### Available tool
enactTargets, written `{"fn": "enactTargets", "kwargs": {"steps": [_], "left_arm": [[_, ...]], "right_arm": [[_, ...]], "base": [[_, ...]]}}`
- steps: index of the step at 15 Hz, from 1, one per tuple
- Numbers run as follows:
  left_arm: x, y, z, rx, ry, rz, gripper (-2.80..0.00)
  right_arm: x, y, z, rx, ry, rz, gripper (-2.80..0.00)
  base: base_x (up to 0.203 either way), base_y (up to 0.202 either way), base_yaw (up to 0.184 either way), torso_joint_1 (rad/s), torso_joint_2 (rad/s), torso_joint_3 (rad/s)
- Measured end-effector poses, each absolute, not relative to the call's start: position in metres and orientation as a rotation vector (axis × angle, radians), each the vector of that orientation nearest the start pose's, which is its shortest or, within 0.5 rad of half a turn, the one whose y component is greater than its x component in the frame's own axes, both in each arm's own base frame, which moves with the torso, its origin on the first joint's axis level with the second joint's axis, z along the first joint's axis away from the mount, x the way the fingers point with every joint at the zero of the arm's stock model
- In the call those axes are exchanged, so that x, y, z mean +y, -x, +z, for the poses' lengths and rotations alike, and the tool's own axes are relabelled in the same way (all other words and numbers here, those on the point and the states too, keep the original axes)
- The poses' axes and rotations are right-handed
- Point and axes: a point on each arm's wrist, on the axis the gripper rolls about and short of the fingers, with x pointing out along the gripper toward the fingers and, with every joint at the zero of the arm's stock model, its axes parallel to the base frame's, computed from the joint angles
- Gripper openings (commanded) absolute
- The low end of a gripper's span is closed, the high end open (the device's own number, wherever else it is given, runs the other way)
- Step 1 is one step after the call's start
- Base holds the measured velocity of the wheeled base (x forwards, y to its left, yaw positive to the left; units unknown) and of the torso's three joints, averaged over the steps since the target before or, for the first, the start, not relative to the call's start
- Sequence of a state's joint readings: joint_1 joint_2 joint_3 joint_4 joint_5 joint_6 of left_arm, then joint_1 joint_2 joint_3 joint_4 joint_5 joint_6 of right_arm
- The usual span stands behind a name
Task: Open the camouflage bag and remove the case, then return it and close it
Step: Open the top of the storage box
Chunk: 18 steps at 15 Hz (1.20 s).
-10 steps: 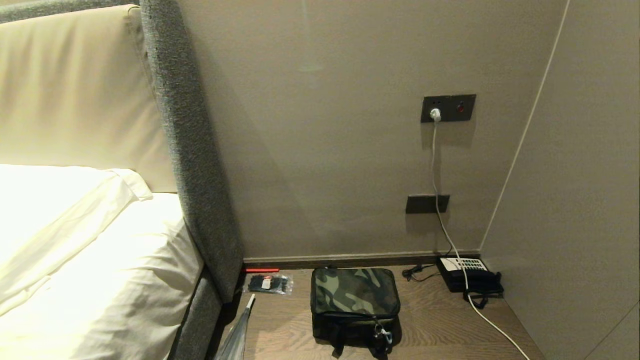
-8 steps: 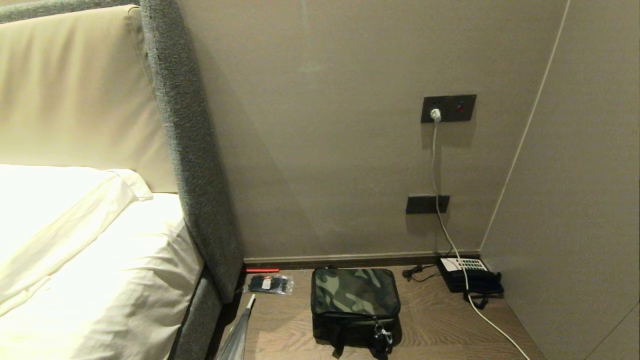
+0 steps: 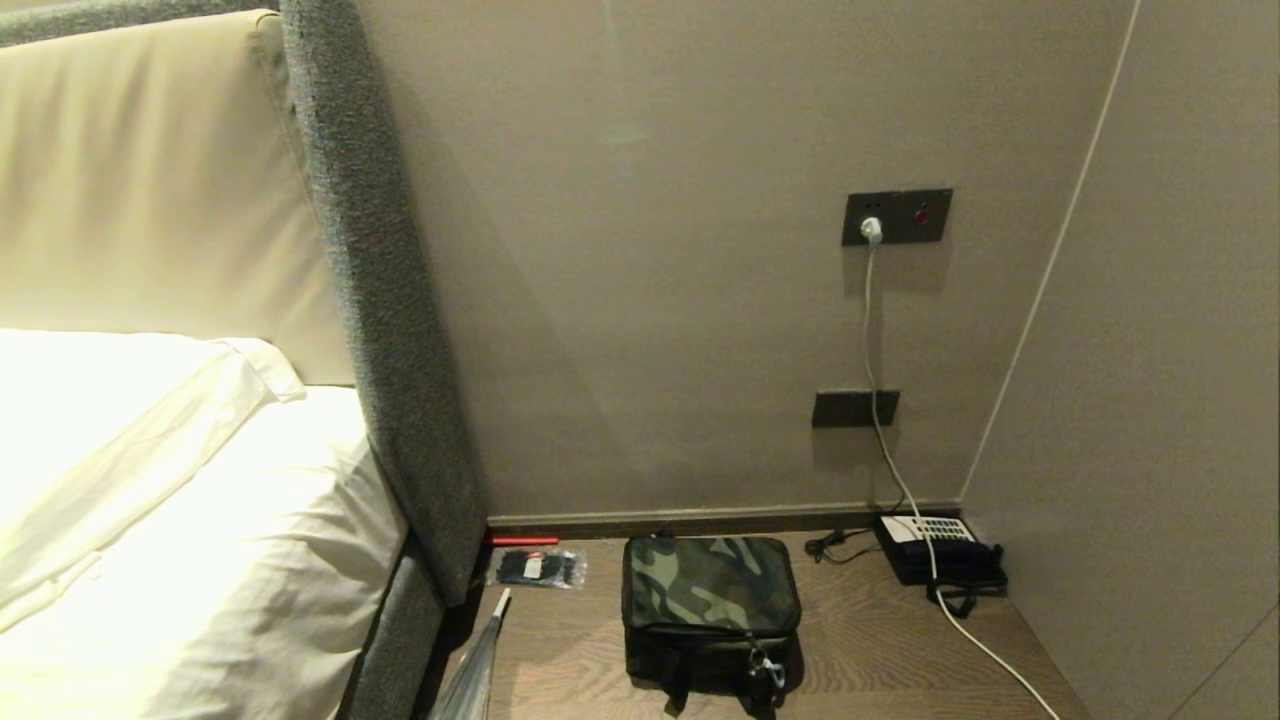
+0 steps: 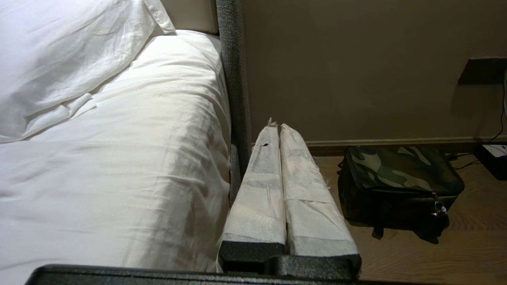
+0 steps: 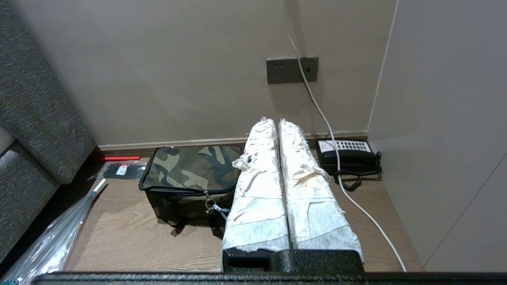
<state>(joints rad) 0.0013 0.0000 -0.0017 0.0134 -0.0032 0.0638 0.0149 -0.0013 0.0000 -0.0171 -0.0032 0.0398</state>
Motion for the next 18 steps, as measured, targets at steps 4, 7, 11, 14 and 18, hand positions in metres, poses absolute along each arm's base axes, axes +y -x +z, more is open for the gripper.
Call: {"fn": "enactTargets", "kwargs": {"steps": [4, 7, 11, 14, 18], "left_arm": [[-0.0001, 0.0229, 0.0746, 0.012, -0.064, -0.002, -2.8], [-0.0001, 0.0229, 0.0746, 0.012, -0.064, -0.002, -2.8], [-0.0001, 0.0229, 0.0746, 0.012, -0.064, -0.002, -2.8], [-0.0001, 0.0229, 0.0745, 0.012, -0.064, -0.002, -2.8], [-0.0001, 0.0229, 0.0744, 0.013, -0.064, -0.002, -2.8]], "right_arm": [[-0.0004, 0.0229, 0.0773, -0.019, -0.04, 0.013, -2.8], [-0.0004, 0.0229, 0.0773, -0.019, -0.04, 0.012, -2.8], [-0.0004, 0.0229, 0.0773, -0.019, -0.04, 0.012, -2.8], [-0.0004, 0.0229, 0.0773, -0.019, -0.04, 0.012, -2.8], [-0.0004, 0.0229, 0.0773, -0.019, -0.04, 0.012, -2.8]], "base": [[0.0, 0.0, 0.0, 0.0, 0.0, 0.0], [0.0, 0.0, 0.0, 0.0, 0.0, 0.0], [0.0, 0.0, 0.0, 0.0, 0.0, 0.0], [0.0, 0.0, 0.0, 0.0, 0.0, 0.0], [0.0, 0.0, 0.0, 0.0, 0.0, 0.0]]}}
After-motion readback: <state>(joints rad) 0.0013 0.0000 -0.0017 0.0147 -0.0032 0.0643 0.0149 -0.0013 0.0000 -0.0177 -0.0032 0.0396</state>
